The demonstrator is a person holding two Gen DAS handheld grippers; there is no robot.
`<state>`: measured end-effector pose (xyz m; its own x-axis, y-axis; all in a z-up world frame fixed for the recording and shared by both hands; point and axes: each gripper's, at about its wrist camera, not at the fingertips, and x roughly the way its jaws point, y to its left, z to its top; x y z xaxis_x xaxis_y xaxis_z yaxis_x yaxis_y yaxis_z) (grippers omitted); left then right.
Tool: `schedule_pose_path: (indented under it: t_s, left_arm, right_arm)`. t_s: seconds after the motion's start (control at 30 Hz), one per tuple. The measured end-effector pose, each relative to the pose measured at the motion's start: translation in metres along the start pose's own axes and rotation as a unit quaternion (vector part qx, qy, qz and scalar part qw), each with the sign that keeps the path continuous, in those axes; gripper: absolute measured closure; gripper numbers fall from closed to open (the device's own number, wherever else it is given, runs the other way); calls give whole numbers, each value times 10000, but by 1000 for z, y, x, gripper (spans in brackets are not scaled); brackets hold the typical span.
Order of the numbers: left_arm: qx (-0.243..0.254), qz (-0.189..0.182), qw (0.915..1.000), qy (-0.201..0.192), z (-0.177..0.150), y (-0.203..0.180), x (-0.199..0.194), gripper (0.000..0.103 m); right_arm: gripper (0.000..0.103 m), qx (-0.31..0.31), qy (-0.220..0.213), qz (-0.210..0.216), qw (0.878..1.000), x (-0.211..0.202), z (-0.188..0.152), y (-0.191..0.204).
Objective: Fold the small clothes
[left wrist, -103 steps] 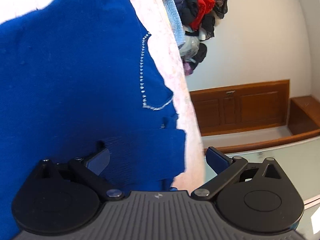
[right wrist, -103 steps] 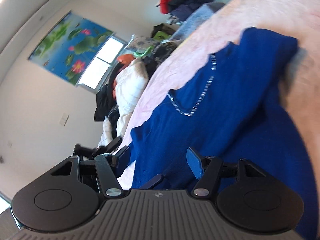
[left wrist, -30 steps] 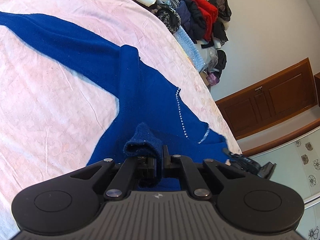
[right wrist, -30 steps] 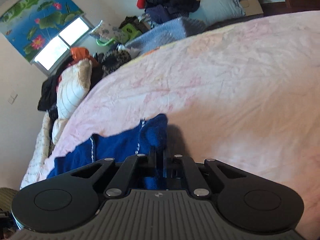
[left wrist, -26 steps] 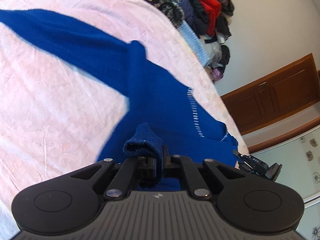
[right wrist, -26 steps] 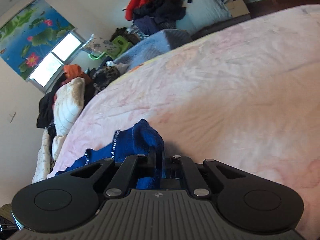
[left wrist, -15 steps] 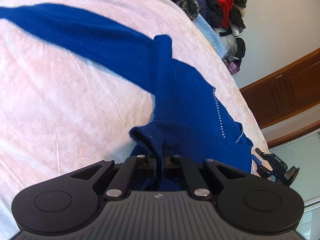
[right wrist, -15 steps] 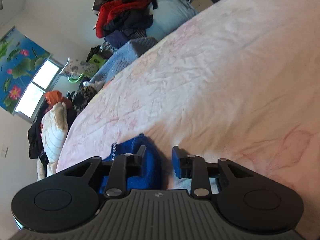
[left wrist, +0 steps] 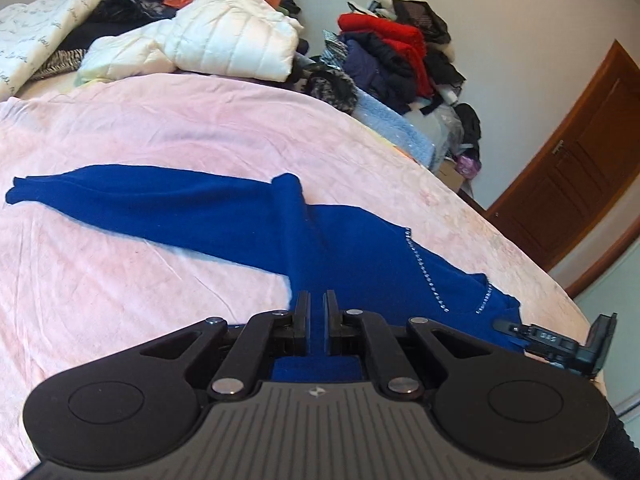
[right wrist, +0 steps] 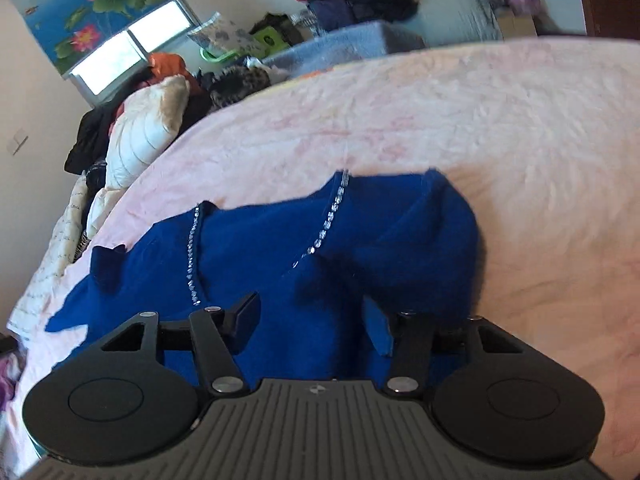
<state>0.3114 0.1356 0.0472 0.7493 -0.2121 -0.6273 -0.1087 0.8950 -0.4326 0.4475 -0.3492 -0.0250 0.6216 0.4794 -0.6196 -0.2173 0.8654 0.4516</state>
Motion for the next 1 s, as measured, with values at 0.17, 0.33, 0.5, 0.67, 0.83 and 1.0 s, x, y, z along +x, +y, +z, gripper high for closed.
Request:
schedule_pose_path:
  t_s: [0.17, 0.33, 0.5, 0.67, 0.83, 1.0]
  left_arm:
    - [-177, 179, 9994, 234, -10, 17, 17, 97]
    - [-703, 613, 9934, 672, -29, 46, 43, 97]
    - [-529, 554, 9932, 880, -42, 42, 53, 96]
    - [-770, 486, 9918, 901, -37, 45, 58, 90]
    - [-1036, 149, 9908, 859, -35, 44, 59, 52]
    - [-1092, 406, 9910, 661, -30, 40, 57, 47]
  right_arm:
    - [44, 518, -46, -366, 9980, -16, 8, -3]
    - [34, 426, -5, 468, 9980, -29, -9, 14]
    - [47, 554, -91, 9, 9984, -29, -7, 3]
    - [37, 188, 9, 273, 9995, -40, -4, 27]
    - [29, -453, 356, 475, 9972, -37, -22, 51]
    - [44, -519, 309, -144, 9981, -36, -38, 28]
